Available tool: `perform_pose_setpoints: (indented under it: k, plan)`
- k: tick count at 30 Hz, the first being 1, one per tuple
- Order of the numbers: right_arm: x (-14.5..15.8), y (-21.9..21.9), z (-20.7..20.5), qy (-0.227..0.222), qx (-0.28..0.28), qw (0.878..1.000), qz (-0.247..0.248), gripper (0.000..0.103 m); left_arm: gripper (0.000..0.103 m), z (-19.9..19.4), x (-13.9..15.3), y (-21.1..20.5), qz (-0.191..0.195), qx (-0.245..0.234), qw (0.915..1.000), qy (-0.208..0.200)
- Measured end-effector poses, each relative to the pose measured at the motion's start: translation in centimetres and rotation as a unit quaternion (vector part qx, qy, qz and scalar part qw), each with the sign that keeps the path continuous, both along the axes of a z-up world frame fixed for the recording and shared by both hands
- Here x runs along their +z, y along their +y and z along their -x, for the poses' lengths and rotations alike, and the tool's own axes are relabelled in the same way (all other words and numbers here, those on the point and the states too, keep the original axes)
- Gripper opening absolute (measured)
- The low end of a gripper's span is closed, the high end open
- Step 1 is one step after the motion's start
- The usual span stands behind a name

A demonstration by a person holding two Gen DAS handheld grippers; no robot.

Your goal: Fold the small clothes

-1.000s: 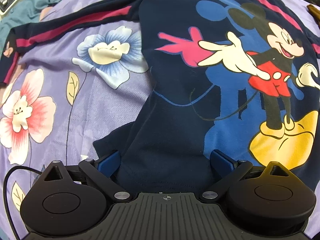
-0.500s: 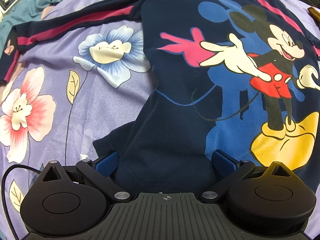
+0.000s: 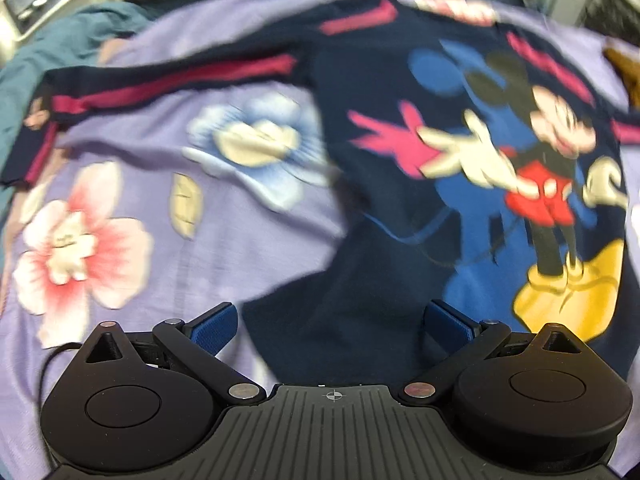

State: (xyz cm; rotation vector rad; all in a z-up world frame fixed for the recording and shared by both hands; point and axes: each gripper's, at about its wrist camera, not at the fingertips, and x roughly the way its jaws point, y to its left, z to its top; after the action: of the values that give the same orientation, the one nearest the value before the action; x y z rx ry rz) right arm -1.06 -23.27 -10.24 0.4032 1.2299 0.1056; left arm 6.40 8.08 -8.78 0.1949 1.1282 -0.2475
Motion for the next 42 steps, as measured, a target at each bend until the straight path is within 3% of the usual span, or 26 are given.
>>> perform_pose_setpoints:
  k: [4,9,12,14,18,19,21,22,26,29,31,33,35,38,42]
  plan:
    - [-0.3,2.8,-0.5,-0.016,0.024,1.0,0.01,0.048,0.103,0.2,1.1,4.0,0.021,0.032,0.999,-0.025]
    - [-0.6,3.6,-1.5,-0.015,0.012,1.0,0.024,0.043,0.103,0.0,0.1,6.0,0.043,0.016,0.9988,-0.013]
    - [-0.5,3.6,-1.5,-0.015,0.02,0.999,0.024,0.028,0.103,0.0,-0.7,5.1,0.01,-0.011,0.9991,-0.04]
    - [-0.4,3.1,-1.4,-0.007,0.01,1.0,0.007,0.008,0.103,-0.3,-1.1,4.5,0.009,-0.023,0.9986,-0.047]
    - [-0.2,1.8,-0.7,0.003,-0.027,0.999,-0.034,0.008,0.103,-0.6,-2.4,3.1,0.025,-0.052,0.9979,-0.031]
    - [0.0,1.4,-0.5,0.005,-0.038,0.998,-0.042,0.007,0.095,-0.4,-2.1,2.7,0.028,-0.059,0.9971,-0.038]
    - [0.8,0.5,0.0,0.004,-0.062,0.996,-0.059,0.007,0.049,-0.4,-1.4,2.4,0.04,-0.071,0.9962,-0.031]
    - [1.5,0.0,0.4,-0.002,-0.072,0.995,-0.069,0.007,0.031,-0.2,-0.7,2.4,0.044,-0.072,0.9958,-0.036]
    - [5.6,-2.7,2.2,-0.028,-0.102,0.99,-0.097,0.005,0.032,1.5,5.7,5.0,0.107,-0.027,0.9896,-0.092]
    - [9.9,-4.6,4.2,-0.052,-0.112,0.986,-0.111,0.005,0.031,3.4,10.3,7.0,0.122,-0.004,0.986,-0.114]
    - [12.5,-5.4,5.7,-0.065,-0.107,0.985,-0.118,0.004,0.031,4.7,11.5,7.9,0.12,0.01,0.9868,-0.108]
    - [13.7,-5.6,6.8,-0.062,-0.094,0.988,-0.106,0.004,0.03,6.1,10.6,8.1,0.11,0.015,0.9896,-0.091]
    - [13.0,-5.4,7.4,-0.028,-0.088,0.992,-0.089,0.004,0.031,6.7,7.8,7.9,0.093,0.022,0.9939,-0.055]
    - [9.2,-4.5,7.8,0.028,-0.077,0.994,-0.076,0.004,0.031,7.2,2.9,8.1,0.073,0.066,0.9951,0.007]
    - [4.1,-3.3,7.6,0.087,-0.061,0.992,-0.067,0.004,0.03,7.6,0.1,6.9,0.026,0.043,0.9986,0.017]
